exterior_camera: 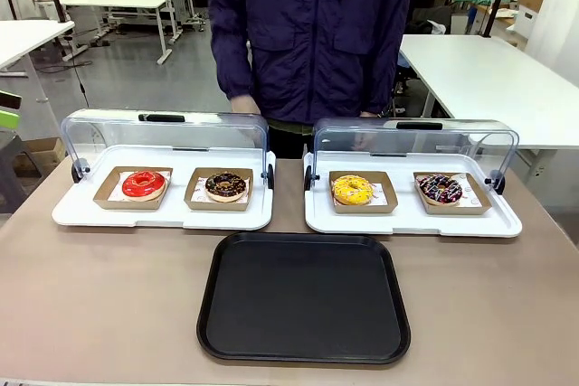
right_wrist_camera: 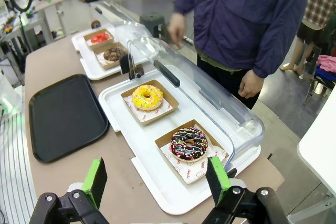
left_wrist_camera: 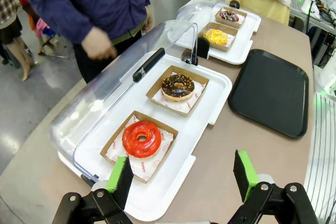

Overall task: Move the second donut from the left to the tray.
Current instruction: Pick up the Paper togo box containing the Donut indicated by the person and place it on the Handle tray.

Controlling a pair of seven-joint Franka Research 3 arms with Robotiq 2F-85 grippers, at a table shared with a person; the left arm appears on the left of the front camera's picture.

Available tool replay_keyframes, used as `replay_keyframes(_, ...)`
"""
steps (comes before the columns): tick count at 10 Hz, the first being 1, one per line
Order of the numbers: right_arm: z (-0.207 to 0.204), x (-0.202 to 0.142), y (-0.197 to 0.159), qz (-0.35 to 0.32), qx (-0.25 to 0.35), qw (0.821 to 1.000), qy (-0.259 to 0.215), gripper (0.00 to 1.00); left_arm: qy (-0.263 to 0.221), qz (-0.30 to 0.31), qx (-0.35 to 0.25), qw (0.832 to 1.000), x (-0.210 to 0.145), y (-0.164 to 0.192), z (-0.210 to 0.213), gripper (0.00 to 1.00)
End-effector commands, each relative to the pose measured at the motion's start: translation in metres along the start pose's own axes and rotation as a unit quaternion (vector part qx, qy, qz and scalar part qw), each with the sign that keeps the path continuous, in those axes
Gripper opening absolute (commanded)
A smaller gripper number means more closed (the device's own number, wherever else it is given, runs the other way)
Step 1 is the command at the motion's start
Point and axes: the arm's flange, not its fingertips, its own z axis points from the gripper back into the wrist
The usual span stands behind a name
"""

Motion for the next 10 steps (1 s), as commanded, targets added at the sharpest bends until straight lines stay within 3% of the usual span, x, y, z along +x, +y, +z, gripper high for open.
replay_keyframes(1, -0.0005, 0.0019, -0.0005, 0.005, 0.000, 1.000, -0.007, 1.00, -0.003, -0.001, -0.003, 1.000, -0.0001, 0.0001, -0.0012, 1.00)
replay_keyframes(10, -0.0005, 0.0019, -0.0005, 0.005, 0.000, 1.000, -0.007, 1.00, -0.003, -0.001, -0.003, 1.000, -0.0001, 0.0001, -0.0012, 1.00)
